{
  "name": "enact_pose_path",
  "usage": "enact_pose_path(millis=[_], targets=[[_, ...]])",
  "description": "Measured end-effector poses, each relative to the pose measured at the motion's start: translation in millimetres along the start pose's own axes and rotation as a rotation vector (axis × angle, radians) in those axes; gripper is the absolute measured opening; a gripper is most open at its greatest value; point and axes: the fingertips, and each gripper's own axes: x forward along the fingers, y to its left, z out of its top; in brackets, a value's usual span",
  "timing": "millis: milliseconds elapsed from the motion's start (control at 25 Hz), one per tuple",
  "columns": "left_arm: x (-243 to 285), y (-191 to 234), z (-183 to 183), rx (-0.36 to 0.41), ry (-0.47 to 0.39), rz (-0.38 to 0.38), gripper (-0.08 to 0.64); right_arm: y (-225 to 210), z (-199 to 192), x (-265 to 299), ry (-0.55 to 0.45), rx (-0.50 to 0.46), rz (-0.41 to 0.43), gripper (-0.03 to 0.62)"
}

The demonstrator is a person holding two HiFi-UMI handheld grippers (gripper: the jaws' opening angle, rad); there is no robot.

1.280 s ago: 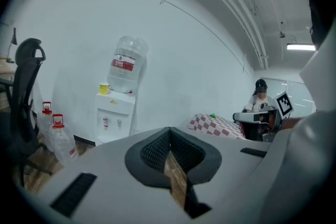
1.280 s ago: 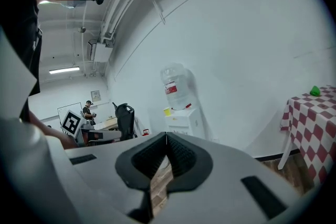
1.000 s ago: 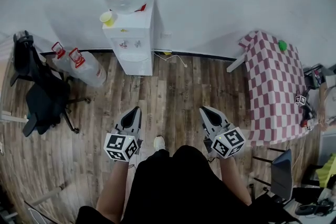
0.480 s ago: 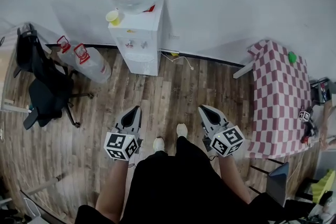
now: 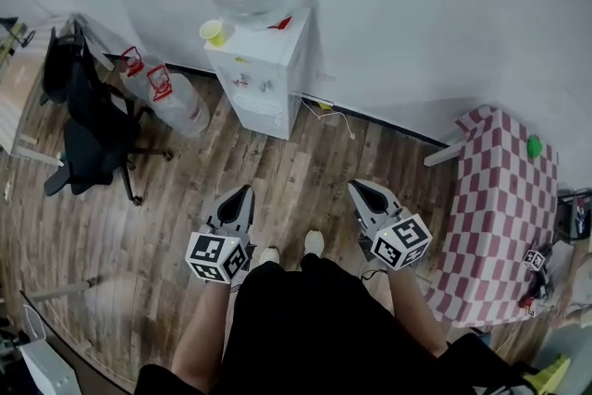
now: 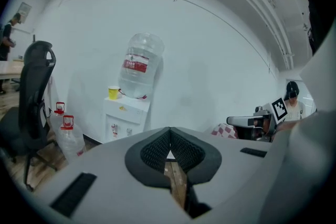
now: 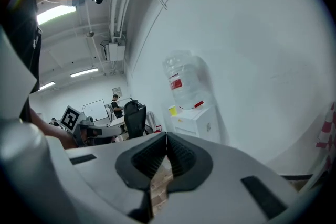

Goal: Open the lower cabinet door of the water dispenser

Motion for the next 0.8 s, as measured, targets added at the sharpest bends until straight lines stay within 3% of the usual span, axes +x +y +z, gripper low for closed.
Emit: enact_pose_path(millis=[280, 520, 800], targets=[[24, -6, -6, -0.017, 0.004, 0.08, 0.012, -42, -6, 23, 0.022, 0.018, 0.091, 0.021], [49, 15, -8, 0.018, 0.07, 0.142, 0.013, -69, -11, 55, 0.057, 0.031, 0.118, 0.021], [98, 44, -11, 0.024, 0.089, 0.116, 0.012, -99, -18, 115, 0.081, 0.028, 0.13, 0.021]])
